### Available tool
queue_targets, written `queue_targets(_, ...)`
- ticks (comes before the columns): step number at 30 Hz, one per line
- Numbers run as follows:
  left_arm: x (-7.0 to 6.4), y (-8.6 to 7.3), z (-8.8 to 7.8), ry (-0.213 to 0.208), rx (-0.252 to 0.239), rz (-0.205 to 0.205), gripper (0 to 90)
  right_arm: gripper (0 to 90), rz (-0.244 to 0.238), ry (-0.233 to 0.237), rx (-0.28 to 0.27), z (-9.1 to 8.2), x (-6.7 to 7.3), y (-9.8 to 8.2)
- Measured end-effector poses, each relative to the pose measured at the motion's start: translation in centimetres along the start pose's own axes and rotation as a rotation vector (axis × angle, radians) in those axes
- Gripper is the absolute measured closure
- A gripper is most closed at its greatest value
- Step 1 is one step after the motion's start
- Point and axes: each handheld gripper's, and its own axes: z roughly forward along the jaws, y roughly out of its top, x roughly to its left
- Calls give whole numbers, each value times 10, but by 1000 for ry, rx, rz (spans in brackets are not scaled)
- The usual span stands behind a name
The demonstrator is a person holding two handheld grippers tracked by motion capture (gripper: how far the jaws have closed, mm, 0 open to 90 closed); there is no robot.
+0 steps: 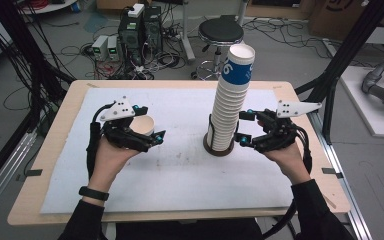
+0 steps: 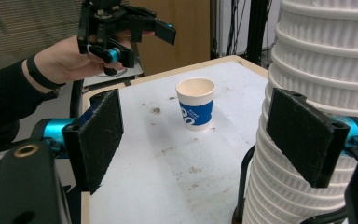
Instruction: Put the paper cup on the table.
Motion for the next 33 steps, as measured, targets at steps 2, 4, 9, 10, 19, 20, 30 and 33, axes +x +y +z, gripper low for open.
queue_targets(2, 1, 0, 0, -8, -3, -7, 43, 189, 1, -1, -1, -1, 0, 0)
queue_targets(4, 2, 0, -2, -16, -9, -11, 43, 189, 4, -11, -1, -3, 0, 0)
queue_targets(9, 3, 1, -5, -36, -32, -19, 43, 189, 7, -13, 4, -5, 1, -1)
queue_targets(10, 3, 1, -6, -38, -31, -13, 43, 189, 3, -15, 2, -5, 0, -1)
queue_targets(19, 1, 5, -5, -62, -34, -10, 43, 189, -4, -20, 1, -7, 1, -2)
queue_targets(20, 1, 5, -5, -63, -33, -11, 43, 189, -1, -20, 3, -7, 2, -2)
queue_targets(30, 2, 5, -4, -86, -45, -37, 43, 189, -10, -18, 5, -7, 1, -2)
queue_targets(33, 2, 6, -3, -86, -46, -34, 43, 189, -8, -13, 4, -7, 1, -2)
